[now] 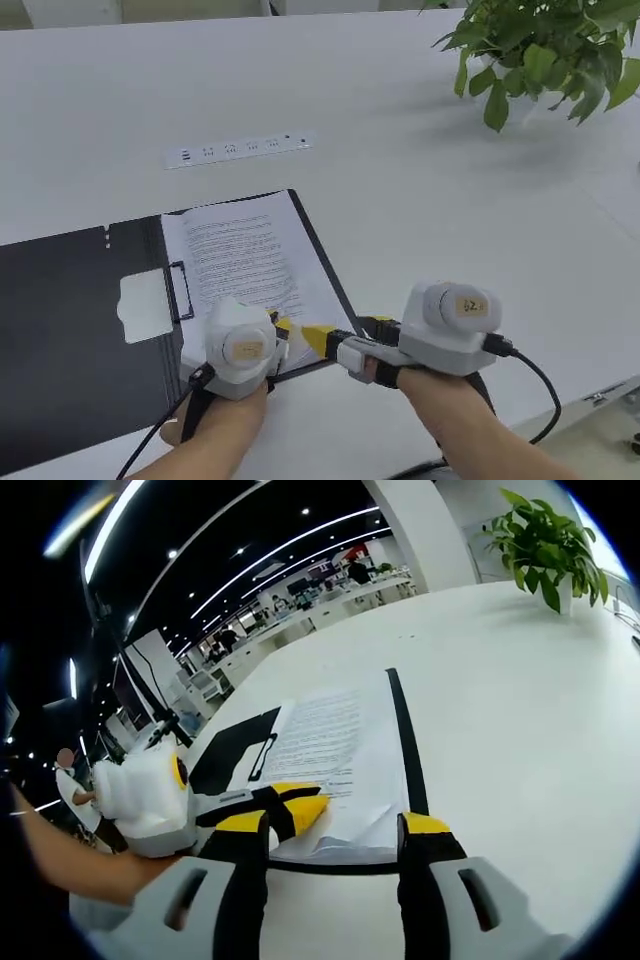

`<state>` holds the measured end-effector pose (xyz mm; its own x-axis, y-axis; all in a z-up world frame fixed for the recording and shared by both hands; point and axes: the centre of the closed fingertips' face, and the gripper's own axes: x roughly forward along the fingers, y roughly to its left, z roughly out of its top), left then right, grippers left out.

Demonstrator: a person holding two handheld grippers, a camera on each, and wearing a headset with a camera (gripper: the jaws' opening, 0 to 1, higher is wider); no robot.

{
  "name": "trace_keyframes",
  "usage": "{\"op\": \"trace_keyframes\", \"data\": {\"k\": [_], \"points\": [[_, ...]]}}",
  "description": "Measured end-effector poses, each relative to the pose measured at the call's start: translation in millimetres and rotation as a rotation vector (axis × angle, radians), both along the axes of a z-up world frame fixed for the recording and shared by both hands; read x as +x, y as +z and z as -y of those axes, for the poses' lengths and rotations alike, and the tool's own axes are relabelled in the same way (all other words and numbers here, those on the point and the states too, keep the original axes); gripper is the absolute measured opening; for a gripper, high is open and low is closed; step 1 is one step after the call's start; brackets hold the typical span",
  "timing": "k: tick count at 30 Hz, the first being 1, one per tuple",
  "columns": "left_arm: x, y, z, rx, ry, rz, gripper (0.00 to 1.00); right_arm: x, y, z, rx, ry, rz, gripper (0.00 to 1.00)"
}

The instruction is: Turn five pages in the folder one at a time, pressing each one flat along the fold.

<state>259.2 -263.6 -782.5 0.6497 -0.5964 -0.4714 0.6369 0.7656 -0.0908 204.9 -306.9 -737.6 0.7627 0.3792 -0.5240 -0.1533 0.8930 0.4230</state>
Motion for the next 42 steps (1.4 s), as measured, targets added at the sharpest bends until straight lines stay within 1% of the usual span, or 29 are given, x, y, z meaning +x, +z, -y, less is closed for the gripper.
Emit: {"op": "trace_keyframes", "data": {"k": [2,4,7,9,14,17,19,20,21,23,24,25,26,28,30,32,33,34,36,37,38,39,40,42], "points": [[-0.4,0.1,0.1,0.000,0.002,0.000,0.04,3.1,-4.0,-0.6,0.008,-0.010,-0.011,0.48],[-0.7,0.2,0.0,-0.002,0.004,-0.001,0.04,3.7,-7.0,-2.7,0.016,-0.010,-0.023,0.44],[-1.4,0.3,0.1,-0.002,0.003,0.000,0.04,5.7,-11.8,-3.1,0.014,-0.013,-0.034,0.42],[-1.7,0.6,0.1,-0.004,0.004,-0.002,0.04,6.9,-14.7,-3.2,0.026,-0.023,-0.045,0.41],[-2.2,1.1,-0.2,-0.006,0.006,-0.004,0.05,8.4,-21.8,-1.8,0.033,-0.046,-0.072,0.33],[-2.4,1.3,-0.5,-0.008,0.008,-0.006,0.05,9.6,-23.8,1.3,0.027,-0.068,-0.077,0.26],[-2.5,1.4,-0.5,-0.009,0.009,-0.006,0.05,10.1,-25.3,4.2,0.025,-0.077,-0.079,0.18],[-2.7,1.6,-0.4,-0.010,0.009,-0.007,0.05,10.1,-26.2,8.5,0.006,-0.089,-0.078,0.14],[-2.8,1.7,-0.4,-0.011,0.009,-0.008,0.05,10.5,-26.2,11.0,0.003,-0.100,-0.075,0.09],[-2.9,1.6,-0.4,-0.012,0.010,-0.010,0.05,10.0,-26.6,13.1,0.008,-0.110,-0.077,0.05],[-3.0,1.5,-0.4,-0.013,0.012,-0.011,0.05,9.8,-26.4,13.5,0.015,-0.114,-0.080,0.02],[-3.1,1.4,-0.4,-0.013,0.012,-0.011,0.05,9.0,-27.1,14.4,0.006,-0.115,-0.084,0.00],[-3.2,1.6,-0.2,-0.013,0.013,-0.011,0.05,9.3,-26.5,14.9,0.006,-0.117,-0.079,0.00],[-3.1,1.8,-0.2,-0.015,0.016,-0.013,0.05,8.8,-26.0,14.1,0.018,-0.125,-0.082,0.00],[-3.0,1.9,-0.2,-0.018,0.020,-0.018,0.05,9.7,-23.2,13.6,0.036,-0.137,-0.074,0.00],[-2.9,2.5,-0.1,-0.028,0.028,-0.029,0.05,10.3,-20.9,14.6,0.059,-0.152,-0.070,0.00],[-3.2,2.9,0.1,-0.035,0.029,-0.035,0.06,11.1,-18.8,13.4,0.103,-0.171,-0.075,0.00],[-3.8,3.4,-0.3,-0.037,0.032,-0.039,0.06,11.3,-18.1,14.9,0.111,-0.176,-0.073,0.00],[-6.9,4.0,-0.9,-0.068,0.042,-0.067,0.06,11.8,-15.4,15.8,0.163,-0.207,-0.078,0.00],[-8.8,3.9,-0.2,-0.094,0.048,-0.095,0.07,11.7,-14.4,16.3,0.173,-0.209,-0.075,0.00],[-10.7,5.2,-0.4,-0.128,0.054,-0.131,0.08,11.7,-12.9,16.6,0.182,-0.212,-0.070,0.00],[-11.4,6.6,-1.1,-0.143,0.058,-0.148,0.09,11.6,-9.6,16.0,0.201,-0.216,-0.065,0.00],[-12.0,6.9,-1.6,-0.146,0.057,-0.155,0.10,11.6,-6.8,15.2,0.213,-0.219,-0.058,0.00],[-14.2,10.2,-6.5,-0.131,0.049,-0.154,0.12,12.2,0.5,13.8,0.234,-0.223,-0.038,0.00]]}}
